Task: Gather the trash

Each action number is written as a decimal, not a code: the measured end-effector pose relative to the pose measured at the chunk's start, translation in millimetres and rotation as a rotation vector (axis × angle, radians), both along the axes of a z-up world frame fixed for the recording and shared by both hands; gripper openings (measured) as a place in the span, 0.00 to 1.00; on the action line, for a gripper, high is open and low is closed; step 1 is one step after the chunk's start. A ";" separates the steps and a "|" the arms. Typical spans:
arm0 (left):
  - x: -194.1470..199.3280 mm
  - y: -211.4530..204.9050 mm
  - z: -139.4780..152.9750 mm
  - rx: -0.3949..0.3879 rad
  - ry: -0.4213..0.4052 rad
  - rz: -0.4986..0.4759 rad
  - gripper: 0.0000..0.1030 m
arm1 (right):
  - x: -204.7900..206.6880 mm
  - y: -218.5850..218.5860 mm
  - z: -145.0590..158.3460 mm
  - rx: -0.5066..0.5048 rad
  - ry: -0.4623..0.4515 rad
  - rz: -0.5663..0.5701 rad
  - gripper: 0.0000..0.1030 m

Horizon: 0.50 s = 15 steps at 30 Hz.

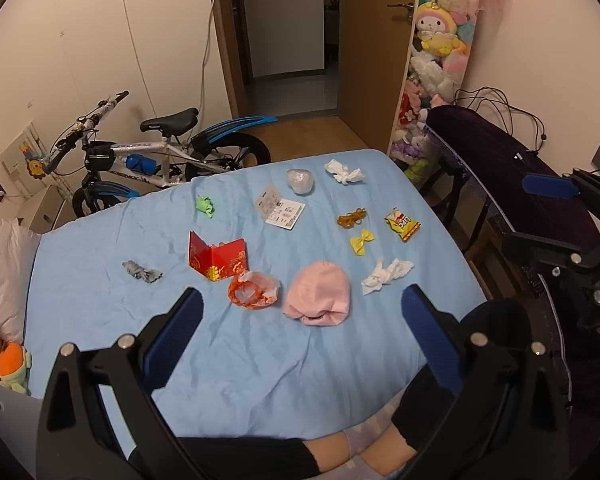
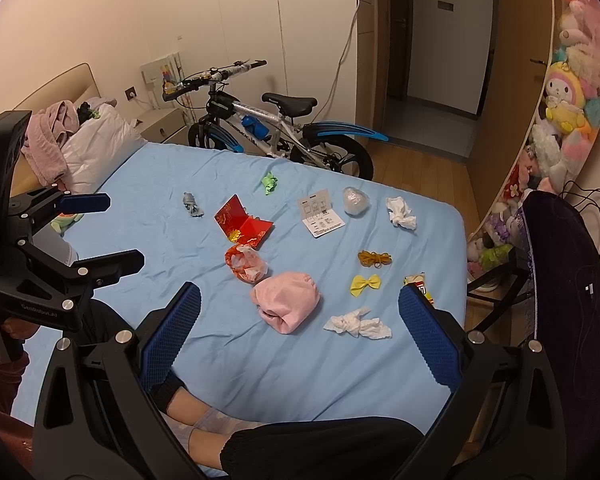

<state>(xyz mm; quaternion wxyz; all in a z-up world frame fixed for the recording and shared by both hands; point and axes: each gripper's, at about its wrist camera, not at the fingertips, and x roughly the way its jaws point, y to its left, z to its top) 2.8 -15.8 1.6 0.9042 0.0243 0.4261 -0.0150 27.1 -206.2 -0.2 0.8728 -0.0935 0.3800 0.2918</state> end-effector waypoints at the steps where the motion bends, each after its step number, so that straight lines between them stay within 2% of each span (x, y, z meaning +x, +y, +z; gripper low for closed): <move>1: 0.2 -0.5 0.4 0.000 0.000 0.000 0.96 | -0.5 -0.4 -0.5 0.000 0.000 -0.001 0.93; 15: -2.4 -16.4 -8.1 0.010 -0.001 -0.014 0.96 | 0.6 -1.4 -0.2 0.001 0.000 -0.001 0.93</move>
